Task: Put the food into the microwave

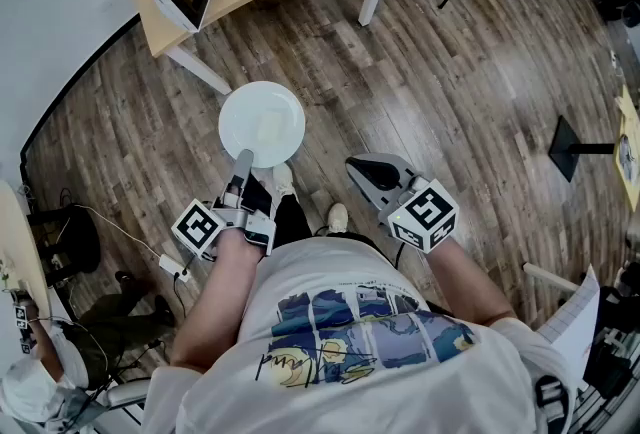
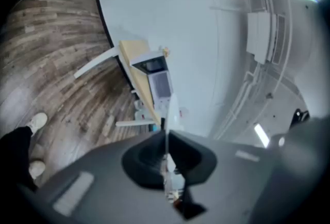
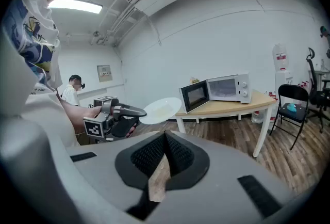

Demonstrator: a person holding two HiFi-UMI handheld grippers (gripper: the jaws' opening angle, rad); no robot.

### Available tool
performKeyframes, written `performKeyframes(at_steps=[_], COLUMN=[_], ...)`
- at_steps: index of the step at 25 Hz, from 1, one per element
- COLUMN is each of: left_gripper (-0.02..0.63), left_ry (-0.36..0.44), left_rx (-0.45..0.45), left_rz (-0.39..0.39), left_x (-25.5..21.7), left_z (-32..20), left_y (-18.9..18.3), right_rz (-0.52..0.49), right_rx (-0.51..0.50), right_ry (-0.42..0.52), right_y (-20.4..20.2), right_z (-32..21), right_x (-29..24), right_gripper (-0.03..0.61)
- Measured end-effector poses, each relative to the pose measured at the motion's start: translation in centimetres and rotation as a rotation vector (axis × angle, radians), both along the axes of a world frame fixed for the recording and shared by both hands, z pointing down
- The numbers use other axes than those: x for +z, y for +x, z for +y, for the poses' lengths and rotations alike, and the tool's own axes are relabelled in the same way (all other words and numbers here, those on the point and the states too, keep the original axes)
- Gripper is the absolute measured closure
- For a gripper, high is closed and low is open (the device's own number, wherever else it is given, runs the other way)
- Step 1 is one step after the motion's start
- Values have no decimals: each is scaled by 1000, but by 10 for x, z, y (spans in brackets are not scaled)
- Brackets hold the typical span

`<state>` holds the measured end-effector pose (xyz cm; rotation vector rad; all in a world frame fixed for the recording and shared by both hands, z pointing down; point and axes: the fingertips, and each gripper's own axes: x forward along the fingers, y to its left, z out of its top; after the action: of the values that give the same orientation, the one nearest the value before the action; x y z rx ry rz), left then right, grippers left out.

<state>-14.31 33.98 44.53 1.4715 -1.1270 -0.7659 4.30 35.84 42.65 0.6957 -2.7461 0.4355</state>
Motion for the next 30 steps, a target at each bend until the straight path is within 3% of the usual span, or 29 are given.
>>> performKeyframes(at_steps=[4,10,17,25,30], left_gripper=[598,598,598,598,598], left_ry=[19,17,14,-10,-18], left_rx=[7,67,148,156,124], left_rz=[0,25,14,54,55], left_x=[13,-3,7,22,26], left_z=[2,-94,-174,-245,-304], left_y=[-7,-58,-92,-85,-75], right_rz=[21,61,47,85,92], right_rx=[14,40,162,211,174], right_ry=[21,12,18,0,1], right_y=[-5,-70,-104,-96,-81], right_z=[3,-83,-147,-199,-261], right_x=[9,-13,-23,-16,-13], right_gripper=[572,572,571,537,522])
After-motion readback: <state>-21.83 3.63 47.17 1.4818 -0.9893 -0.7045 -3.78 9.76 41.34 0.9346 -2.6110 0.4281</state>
